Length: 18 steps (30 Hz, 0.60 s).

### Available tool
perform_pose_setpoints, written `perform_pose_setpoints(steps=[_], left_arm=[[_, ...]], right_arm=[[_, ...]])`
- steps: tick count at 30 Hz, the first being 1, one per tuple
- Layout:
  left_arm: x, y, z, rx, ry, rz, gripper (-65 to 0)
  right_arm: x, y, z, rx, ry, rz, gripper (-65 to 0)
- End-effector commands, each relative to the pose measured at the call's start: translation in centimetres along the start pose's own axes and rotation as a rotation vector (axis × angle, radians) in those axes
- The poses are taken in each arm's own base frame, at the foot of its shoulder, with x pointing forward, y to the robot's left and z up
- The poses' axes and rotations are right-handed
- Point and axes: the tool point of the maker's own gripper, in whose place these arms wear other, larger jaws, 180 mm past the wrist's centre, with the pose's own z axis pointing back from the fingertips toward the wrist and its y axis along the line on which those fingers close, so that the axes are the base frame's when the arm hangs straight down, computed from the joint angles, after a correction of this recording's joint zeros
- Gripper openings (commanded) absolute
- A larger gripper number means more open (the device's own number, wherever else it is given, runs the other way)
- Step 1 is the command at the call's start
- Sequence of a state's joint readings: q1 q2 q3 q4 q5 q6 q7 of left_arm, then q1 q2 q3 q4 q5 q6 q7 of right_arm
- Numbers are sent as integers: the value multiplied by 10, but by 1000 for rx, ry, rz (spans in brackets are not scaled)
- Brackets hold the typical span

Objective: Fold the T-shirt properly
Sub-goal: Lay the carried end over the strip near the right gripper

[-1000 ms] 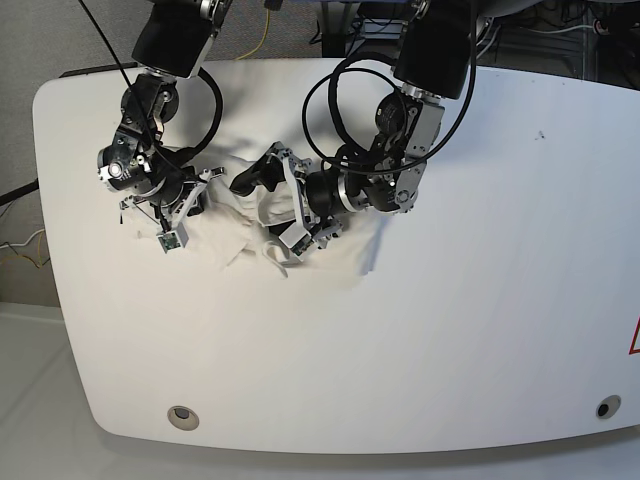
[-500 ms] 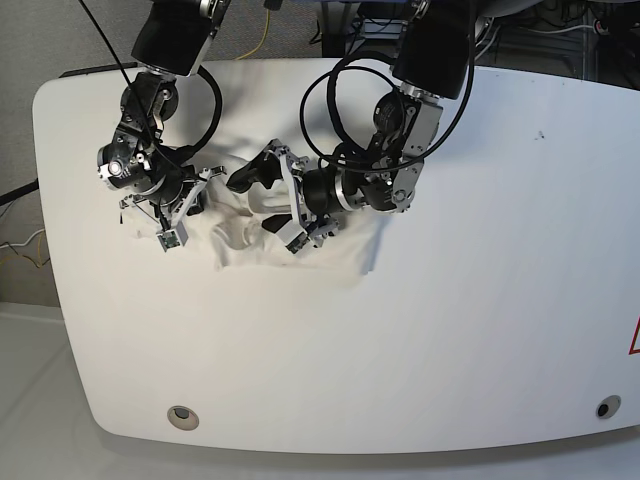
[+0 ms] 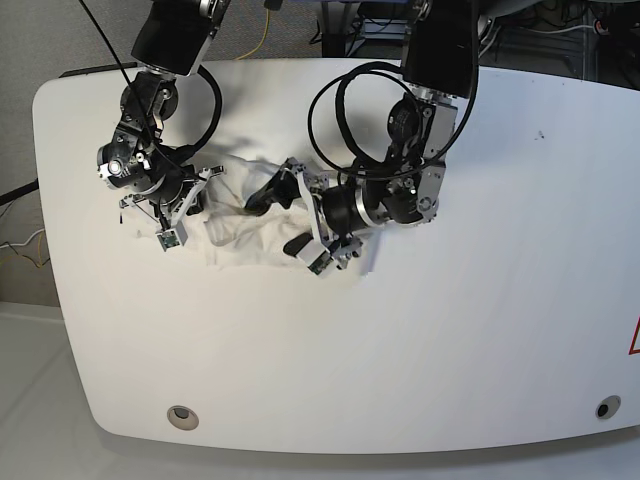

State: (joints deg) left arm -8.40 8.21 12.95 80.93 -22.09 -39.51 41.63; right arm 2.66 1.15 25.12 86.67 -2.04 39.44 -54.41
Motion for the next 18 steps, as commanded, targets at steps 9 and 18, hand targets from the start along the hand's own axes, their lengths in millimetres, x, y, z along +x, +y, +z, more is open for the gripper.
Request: perform_pose_setpoints(steps=[9,18], left_arm=[[50,7,28,59,-81,-95,-100],[31,17,38,85,-50,-84,-100]], right_arm=[[-49,-5,1,-31,219,29,-650],[-48,-5,1,-32,216,30,-650]])
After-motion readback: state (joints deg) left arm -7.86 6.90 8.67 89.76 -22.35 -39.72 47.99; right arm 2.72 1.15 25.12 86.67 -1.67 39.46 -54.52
